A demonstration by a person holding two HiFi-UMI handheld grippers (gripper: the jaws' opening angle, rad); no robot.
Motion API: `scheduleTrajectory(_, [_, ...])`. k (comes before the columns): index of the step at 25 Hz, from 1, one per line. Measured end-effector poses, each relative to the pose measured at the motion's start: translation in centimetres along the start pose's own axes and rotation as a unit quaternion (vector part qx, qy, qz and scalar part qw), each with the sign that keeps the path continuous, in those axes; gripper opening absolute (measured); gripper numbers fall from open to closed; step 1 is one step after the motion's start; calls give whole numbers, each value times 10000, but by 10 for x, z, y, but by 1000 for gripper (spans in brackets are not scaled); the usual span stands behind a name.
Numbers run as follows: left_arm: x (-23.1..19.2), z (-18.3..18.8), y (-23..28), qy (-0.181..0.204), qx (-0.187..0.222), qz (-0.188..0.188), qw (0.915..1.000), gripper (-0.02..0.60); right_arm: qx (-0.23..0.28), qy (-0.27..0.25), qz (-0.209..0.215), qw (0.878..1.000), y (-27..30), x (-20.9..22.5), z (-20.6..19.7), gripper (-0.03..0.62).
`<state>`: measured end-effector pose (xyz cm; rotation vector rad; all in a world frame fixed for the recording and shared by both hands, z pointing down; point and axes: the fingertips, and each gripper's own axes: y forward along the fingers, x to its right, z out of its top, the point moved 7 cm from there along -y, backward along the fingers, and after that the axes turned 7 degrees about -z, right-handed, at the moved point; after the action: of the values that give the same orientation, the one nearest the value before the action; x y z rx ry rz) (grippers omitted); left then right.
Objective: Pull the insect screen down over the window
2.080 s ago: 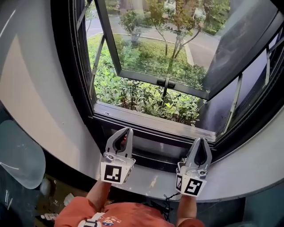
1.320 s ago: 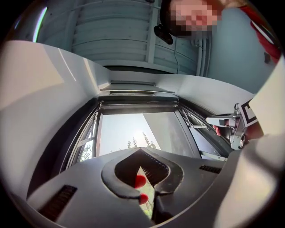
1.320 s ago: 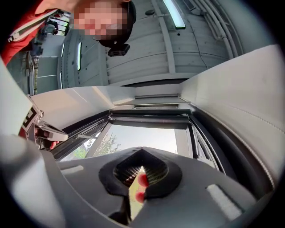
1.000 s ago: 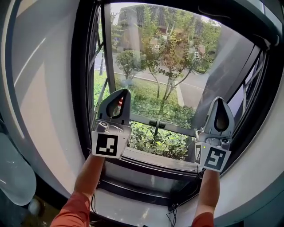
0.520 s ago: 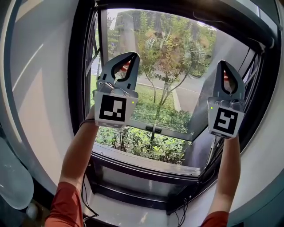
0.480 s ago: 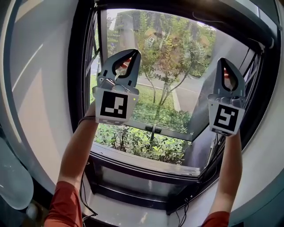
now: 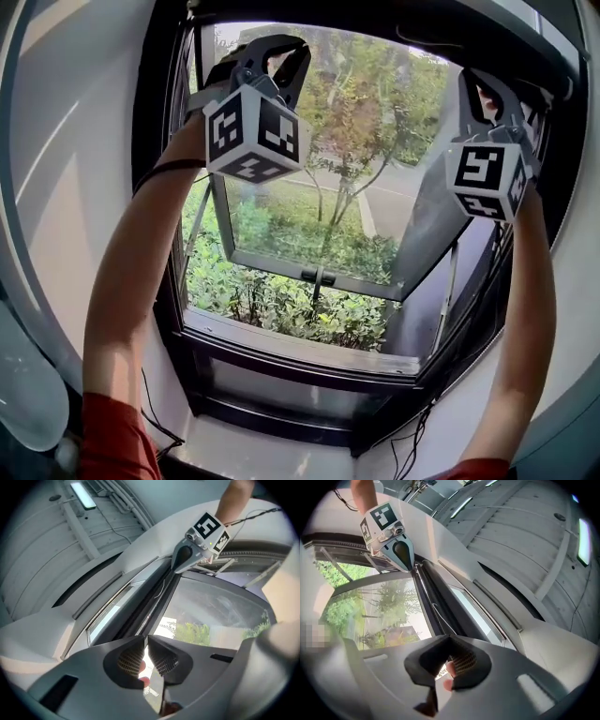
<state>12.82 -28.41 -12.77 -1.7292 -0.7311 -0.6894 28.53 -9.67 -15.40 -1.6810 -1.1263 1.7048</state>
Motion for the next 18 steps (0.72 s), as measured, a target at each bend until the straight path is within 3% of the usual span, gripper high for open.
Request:
scheduleTrajectory(5, [-20,1,23,722,-412,21,9965,23,-278,-430,117,9986,22,11,-2,11])
scheduleTrajectory(8, [-29,1,32,959,-620,-96,9934,55,-428,-761,333,9956,31,11,-5,72])
scheduleTrajectory(18, [-51,-12,52,1293,-1248,-385,9830,103,-641,-1288,625,9876,48,14,-8,115])
